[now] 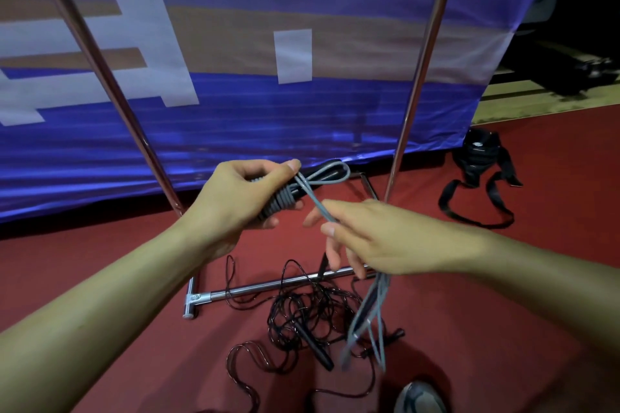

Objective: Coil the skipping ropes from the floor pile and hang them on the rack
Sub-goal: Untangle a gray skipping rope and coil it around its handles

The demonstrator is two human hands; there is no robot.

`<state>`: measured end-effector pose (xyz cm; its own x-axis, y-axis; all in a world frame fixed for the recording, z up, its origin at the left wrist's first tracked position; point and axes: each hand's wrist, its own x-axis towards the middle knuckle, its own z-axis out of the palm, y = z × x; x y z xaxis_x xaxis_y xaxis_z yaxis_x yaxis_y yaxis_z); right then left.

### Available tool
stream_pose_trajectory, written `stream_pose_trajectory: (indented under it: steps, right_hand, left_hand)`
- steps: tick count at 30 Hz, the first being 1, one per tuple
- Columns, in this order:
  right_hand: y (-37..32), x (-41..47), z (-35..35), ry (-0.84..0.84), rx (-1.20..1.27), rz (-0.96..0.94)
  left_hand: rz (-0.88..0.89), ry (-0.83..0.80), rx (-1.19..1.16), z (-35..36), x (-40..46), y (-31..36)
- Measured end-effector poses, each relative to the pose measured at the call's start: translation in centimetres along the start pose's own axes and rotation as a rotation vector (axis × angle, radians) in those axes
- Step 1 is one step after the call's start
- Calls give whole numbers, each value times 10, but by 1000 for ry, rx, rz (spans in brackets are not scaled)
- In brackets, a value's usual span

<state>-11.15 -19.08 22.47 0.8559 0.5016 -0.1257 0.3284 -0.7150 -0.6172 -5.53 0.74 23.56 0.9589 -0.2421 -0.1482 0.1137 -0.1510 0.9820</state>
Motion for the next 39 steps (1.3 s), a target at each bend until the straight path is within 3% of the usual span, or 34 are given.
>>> stream_pose_trajectory:
  steps: [4,6,8,11,16,20,25,30,33,35,39]
  right_hand:
    - [4,7,9,221,-259,-148]
    - [2,7,9,282,-256,-145]
    - [-3,6,9,248,-109,-69]
    - [-3,8,9,131,298,85]
    - [23,15,10,-88,630,107]
    - [41,20,10,-196,480,78]
    - [54,22,7,-237,230,76]
    - [63,25,-7,-259,240,77]
    - [60,24,-25,-291,389,56]
    - [53,23,-36,-224,445,49]
    - [37,28,-43,4,180,-17]
  left_hand:
    - [-70,3,-45,0,0,4]
    - [-76,11,-56,-2,1,4]
    - [-73,19,-70,-6,3,6]
    - [-57,-10,-65,-14,5,7]
    - [-91,16,-77,-12,5,5]
    - [-77,-64,-135,-11,3,8]
    - [-76,-368,-39,-18,-2,8]
    - [-118,-582,111,-24,-6,10]
    - [-104,-635,249,-26,-8,9]
    - [-96,-639,323,-25,-10,8]
    - [-103,-587,343,-21,-9,4]
